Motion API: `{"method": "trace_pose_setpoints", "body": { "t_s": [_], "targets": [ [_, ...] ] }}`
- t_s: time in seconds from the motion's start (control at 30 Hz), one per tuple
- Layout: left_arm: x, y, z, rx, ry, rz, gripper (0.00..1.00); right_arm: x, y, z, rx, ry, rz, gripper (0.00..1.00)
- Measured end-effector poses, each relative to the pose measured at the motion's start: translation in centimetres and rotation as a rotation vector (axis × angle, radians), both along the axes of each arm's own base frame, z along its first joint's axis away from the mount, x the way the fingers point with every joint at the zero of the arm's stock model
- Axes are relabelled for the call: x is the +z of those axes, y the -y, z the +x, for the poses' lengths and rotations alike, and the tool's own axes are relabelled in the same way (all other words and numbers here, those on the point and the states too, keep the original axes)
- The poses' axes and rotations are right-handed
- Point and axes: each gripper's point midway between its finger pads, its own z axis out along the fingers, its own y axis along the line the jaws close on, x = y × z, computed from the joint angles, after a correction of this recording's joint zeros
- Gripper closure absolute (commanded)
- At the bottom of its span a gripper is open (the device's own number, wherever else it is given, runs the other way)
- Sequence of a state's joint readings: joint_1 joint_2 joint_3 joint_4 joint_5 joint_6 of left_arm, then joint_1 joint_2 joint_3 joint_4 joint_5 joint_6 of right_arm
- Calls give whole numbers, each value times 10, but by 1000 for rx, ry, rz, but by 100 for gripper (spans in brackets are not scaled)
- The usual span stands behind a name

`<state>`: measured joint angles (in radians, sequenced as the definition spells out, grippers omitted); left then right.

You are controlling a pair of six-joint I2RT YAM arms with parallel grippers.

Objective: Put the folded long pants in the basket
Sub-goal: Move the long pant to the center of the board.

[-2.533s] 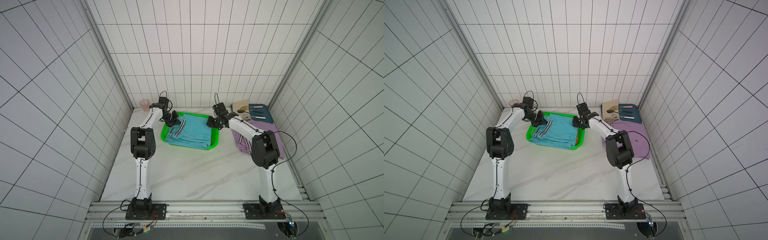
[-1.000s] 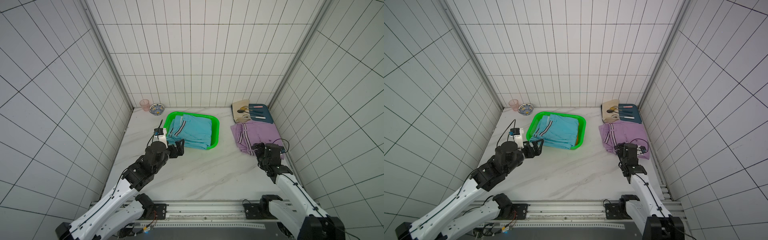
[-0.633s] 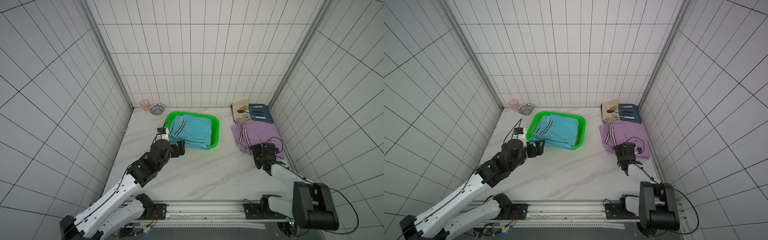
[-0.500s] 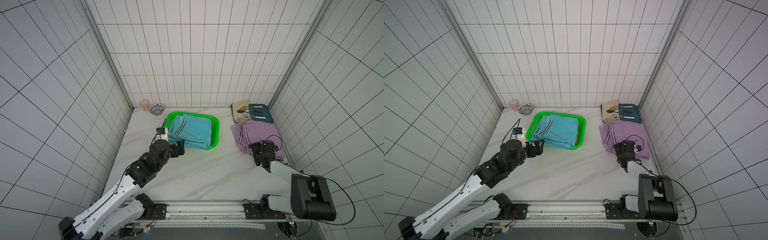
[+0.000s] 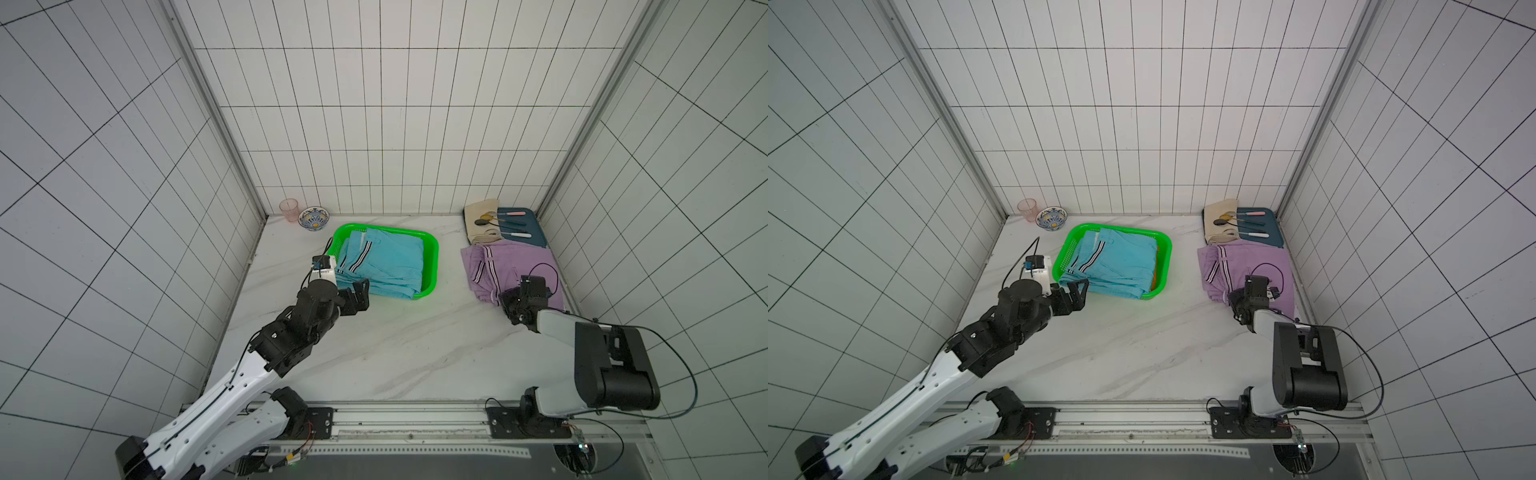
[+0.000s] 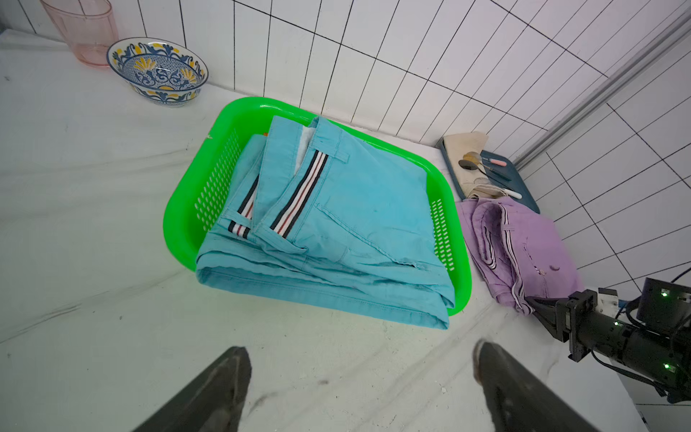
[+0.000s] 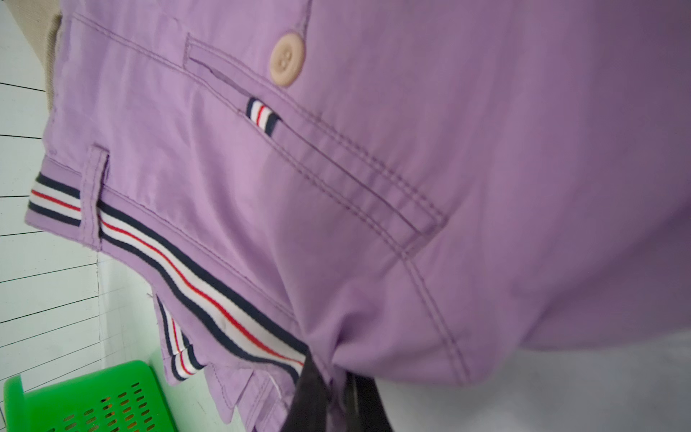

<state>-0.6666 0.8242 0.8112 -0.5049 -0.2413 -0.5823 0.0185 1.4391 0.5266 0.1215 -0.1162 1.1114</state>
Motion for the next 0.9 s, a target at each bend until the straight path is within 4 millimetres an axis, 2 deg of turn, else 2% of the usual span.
{"method": "trace_pose_setpoints", "body": {
  "t_s": [0.2, 0.27, 0.37, 0.43, 0.53, 0.63, 0.7, 0.8, 0.9],
  "targets": [
    [6, 7, -19, -71, -25, -102, 2, 19, -12, -48, 50, -61, 50, 100],
    [3, 12, -28, -103, -44, -158, 2, 27, -17, -66, 70, -73, 48, 100],
    [-21, 21, -39, -140, -122, -222, 2, 31, -26, -99, 99, -121, 33, 100],
    [-51, 27, -46, -154, -204, -252, 4, 28, -36, -123, 129, -155, 34, 100],
    [-100, 35, -59, -168, -335, -290, 6, 12, -51, -157, 182, -207, 47, 100],
    [-134, 44, -74, -178, -438, -300, 7, -3, -62, -186, 233, -267, 59, 100],
    [-141, 53, -83, -203, -464, -294, 7, -4, -67, -197, 262, -283, 60, 100],
    [-142, 69, -93, -245, -469, -295, 7, -3, -76, -207, 298, -287, 65, 100],
    [-148, 82, -96, -257, -487, -291, 7, -9, -84, -217, 327, -300, 75, 100]
  ]
}}
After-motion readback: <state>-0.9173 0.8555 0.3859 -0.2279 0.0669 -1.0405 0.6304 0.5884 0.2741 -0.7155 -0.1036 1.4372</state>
